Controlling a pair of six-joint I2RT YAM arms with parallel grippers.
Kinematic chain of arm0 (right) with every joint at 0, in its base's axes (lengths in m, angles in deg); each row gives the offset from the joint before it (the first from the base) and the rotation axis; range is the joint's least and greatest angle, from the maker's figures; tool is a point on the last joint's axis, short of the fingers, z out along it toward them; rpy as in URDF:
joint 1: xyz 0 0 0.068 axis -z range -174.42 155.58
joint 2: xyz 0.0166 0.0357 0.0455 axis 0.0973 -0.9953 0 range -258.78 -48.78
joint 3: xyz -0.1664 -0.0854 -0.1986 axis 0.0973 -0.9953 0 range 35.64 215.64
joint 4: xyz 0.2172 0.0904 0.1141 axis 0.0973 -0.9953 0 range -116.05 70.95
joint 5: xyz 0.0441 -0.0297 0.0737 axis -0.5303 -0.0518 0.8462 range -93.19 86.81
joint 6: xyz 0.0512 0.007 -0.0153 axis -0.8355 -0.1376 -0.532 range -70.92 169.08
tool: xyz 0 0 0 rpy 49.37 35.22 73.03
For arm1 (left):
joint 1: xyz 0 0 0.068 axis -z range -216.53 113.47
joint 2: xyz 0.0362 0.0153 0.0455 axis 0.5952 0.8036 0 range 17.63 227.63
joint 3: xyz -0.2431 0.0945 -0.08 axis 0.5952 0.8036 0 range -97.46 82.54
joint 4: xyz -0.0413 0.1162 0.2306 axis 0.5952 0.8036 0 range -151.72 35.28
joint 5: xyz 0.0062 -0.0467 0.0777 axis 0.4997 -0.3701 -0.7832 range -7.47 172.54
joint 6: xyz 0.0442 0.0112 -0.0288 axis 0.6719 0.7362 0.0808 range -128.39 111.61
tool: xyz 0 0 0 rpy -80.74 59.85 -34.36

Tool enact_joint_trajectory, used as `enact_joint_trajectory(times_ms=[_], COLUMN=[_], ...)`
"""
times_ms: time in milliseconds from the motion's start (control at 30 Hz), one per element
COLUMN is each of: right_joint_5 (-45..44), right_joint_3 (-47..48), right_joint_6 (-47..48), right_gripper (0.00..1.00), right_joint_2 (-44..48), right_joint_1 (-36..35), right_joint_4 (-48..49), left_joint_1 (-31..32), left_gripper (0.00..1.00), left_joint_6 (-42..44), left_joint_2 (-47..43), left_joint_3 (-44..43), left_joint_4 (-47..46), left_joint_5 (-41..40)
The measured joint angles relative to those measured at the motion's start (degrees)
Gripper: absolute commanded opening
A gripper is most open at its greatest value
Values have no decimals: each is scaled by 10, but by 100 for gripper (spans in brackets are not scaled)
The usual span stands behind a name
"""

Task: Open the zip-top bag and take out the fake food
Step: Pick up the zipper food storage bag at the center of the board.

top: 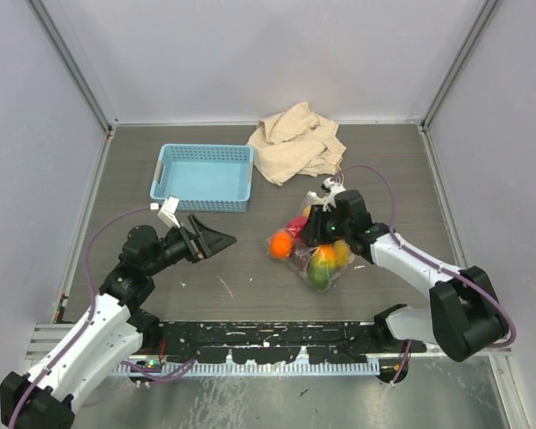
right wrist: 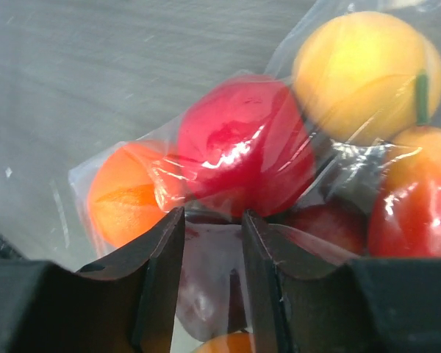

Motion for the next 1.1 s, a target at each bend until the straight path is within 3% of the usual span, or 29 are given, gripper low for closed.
enact_joint_trajectory(times_ms=[167,300,433,533,667,833,1100], right_joint_5=[37,85,79,56,30,-14,-166], right_joint_3=[-13,-17,-21,-28,-91,-165,-193], right_joint_6=[-33,-40,-35,-57,-128,-208,-289], right_gripper=[46,69,73,72,71,71,68], right_joint_2=[0,15,125,226,334,412,545], right_joint_1=[-94,-122,-113,-75,42,158,191], right_joint_4=[54,84,79,85,99,47,-85], left_joint_1=[30,33,33,33,40,64,93], left_gripper=[98,99,100,100,99,100,100], left_joint_6=[8,35,56,59,49,52,66], left_joint_2=[5,26,66,105,153,219,298], left_joint_3=[5,-13,-32,-38,-41,-72,-101], left_joint_4=[54,115,130,108,56,17,-33], left_joint_5=[-55,-94,-102,-84,-61,-58,-45])
